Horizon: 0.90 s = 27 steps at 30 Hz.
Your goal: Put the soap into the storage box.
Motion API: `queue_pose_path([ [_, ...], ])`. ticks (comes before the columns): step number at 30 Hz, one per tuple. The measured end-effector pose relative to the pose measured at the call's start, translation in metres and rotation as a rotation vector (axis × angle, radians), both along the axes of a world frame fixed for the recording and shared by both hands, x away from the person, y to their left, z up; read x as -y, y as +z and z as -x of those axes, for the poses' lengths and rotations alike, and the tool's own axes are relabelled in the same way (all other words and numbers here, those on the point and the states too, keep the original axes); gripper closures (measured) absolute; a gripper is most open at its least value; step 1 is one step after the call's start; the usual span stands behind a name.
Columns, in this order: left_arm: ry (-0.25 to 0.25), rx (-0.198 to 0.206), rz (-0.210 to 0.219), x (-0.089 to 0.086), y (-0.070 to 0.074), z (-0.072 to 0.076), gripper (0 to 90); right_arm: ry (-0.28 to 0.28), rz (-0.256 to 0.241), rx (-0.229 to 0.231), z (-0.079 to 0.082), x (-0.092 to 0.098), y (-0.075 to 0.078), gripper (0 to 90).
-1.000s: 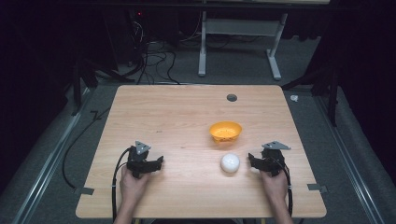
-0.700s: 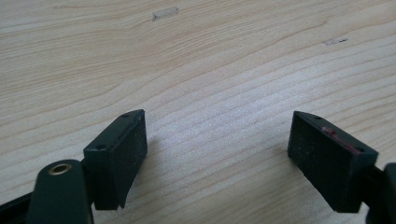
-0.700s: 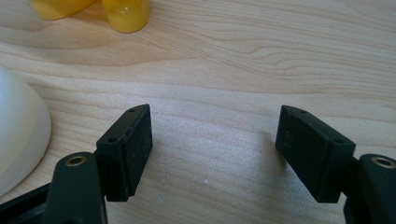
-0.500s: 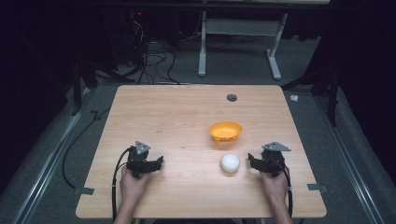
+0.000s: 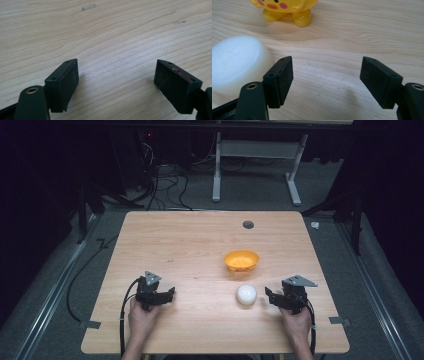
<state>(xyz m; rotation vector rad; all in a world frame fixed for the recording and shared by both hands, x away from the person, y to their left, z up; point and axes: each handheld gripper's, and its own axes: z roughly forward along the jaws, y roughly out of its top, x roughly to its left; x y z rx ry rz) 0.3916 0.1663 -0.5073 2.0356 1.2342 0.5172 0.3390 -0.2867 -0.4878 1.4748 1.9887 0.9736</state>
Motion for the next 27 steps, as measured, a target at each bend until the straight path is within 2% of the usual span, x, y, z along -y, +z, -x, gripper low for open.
queue_pose_path([
  [16,0.0,0.0,0.0,0.0,0.0,0.0,20.4,0.073,-0.041,0.031,0.011,-0.017,0.012,27.0],
  [17,0.0,0.0,0.0,0.0,0.0,0.0,20.4,0.093,-0.051,0.031,0.011,-0.02,0.012,26.8],
  [27,0.0,0.0,0.0,0.0,0.0,0.0,20.4,0.174,-0.05,0.021,0.007,-0.04,0.013,26.0],
])
